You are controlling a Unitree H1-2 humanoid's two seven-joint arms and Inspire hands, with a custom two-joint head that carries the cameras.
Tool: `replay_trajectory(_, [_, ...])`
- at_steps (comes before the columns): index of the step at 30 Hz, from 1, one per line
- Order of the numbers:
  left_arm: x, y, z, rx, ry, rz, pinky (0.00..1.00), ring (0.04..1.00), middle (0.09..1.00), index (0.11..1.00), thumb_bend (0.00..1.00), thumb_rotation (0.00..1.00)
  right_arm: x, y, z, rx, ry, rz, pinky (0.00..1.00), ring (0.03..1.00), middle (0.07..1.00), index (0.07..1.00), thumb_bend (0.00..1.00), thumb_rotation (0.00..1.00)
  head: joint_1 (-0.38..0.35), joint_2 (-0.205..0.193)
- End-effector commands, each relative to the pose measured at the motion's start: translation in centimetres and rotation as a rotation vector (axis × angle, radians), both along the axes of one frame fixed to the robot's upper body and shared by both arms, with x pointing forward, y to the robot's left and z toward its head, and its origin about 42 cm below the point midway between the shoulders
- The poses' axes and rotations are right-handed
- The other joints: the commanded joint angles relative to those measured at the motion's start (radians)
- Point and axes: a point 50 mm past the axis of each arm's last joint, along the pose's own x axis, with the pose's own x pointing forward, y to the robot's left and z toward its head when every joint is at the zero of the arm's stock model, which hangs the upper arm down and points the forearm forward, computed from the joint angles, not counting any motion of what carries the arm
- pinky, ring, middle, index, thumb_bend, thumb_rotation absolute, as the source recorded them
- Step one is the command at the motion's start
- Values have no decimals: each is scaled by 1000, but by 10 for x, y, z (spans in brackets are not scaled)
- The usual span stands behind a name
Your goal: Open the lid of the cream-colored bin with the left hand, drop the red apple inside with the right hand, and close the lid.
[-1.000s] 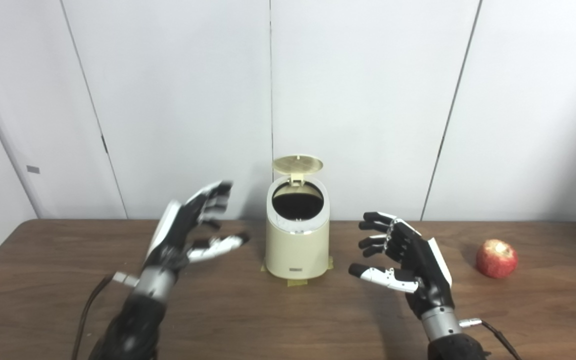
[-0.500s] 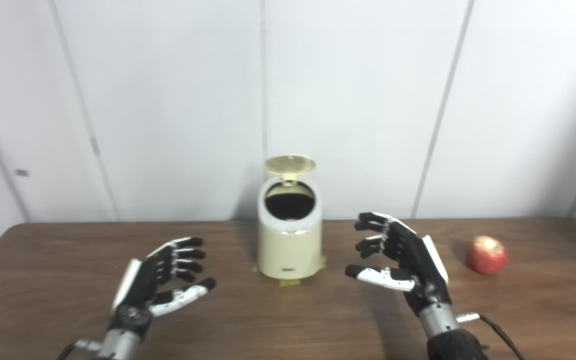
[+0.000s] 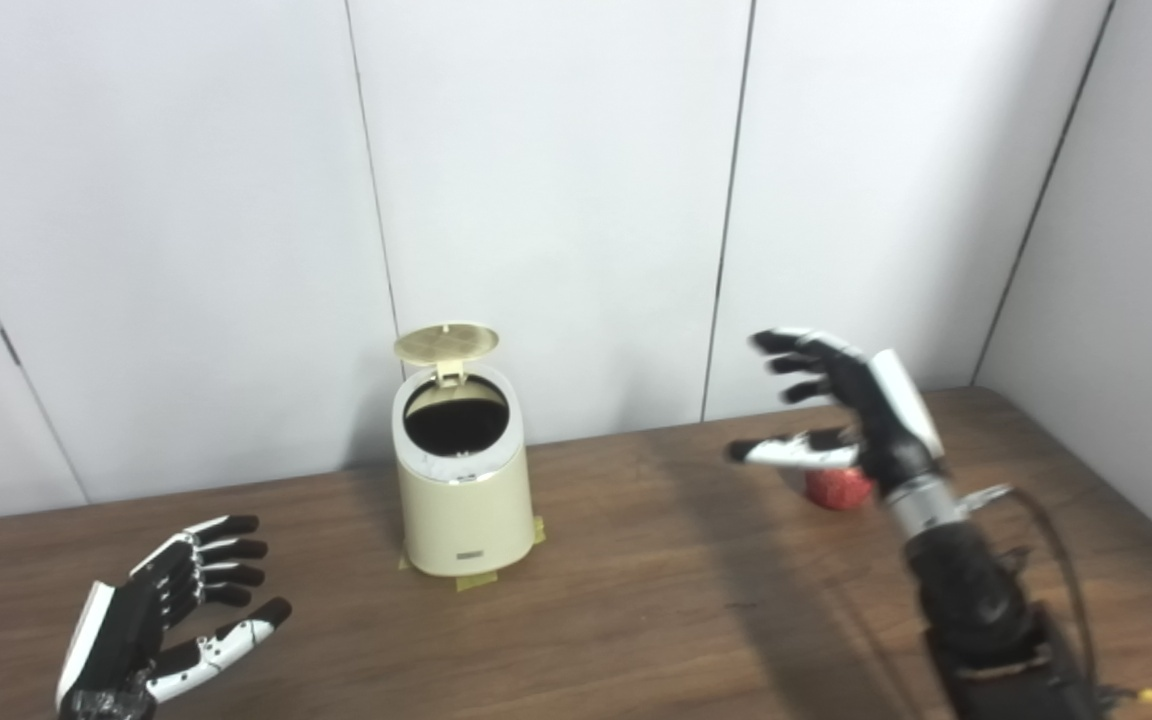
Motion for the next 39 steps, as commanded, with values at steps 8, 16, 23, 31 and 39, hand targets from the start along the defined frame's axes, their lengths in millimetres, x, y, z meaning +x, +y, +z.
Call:
replay_trajectory(8, [12, 1, 33, 21, -87, -5, 583, 628, 691, 739, 621, 3, 3, -60, 32, -81, 68, -91, 693, 806, 857, 838, 825, 115, -36, 1])
replay_trajectory(16, [12, 0, 37, 24, -99, -21, 570, 619, 681, 740, 606, 0, 10, -87, 8, -44, 256, -115, 754, 874, 911, 887, 815, 118, -39, 4])
replay_trajectory(23, [9, -1, 41, 26, -98, -23, 568, 615, 676, 739, 600, 0, 25, -95, -14, 5, 328, -80, 819, 901, 928, 912, 845, 135, -35, 10])
replay_trajectory(31, [7, -5, 41, 22, -77, -21, 563, 619, 680, 734, 611, 0, 44, -102, -42, 45, 392, -102, 802, 890, 915, 916, 847, 127, -31, 13])
replay_trajectory(39, [4, -10, 45, 31, -60, -21, 571, 614, 670, 724, 606, 0, 54, -92, -61, 67, 391, -90, 806, 874, 897, 904, 829, 105, -24, 15])
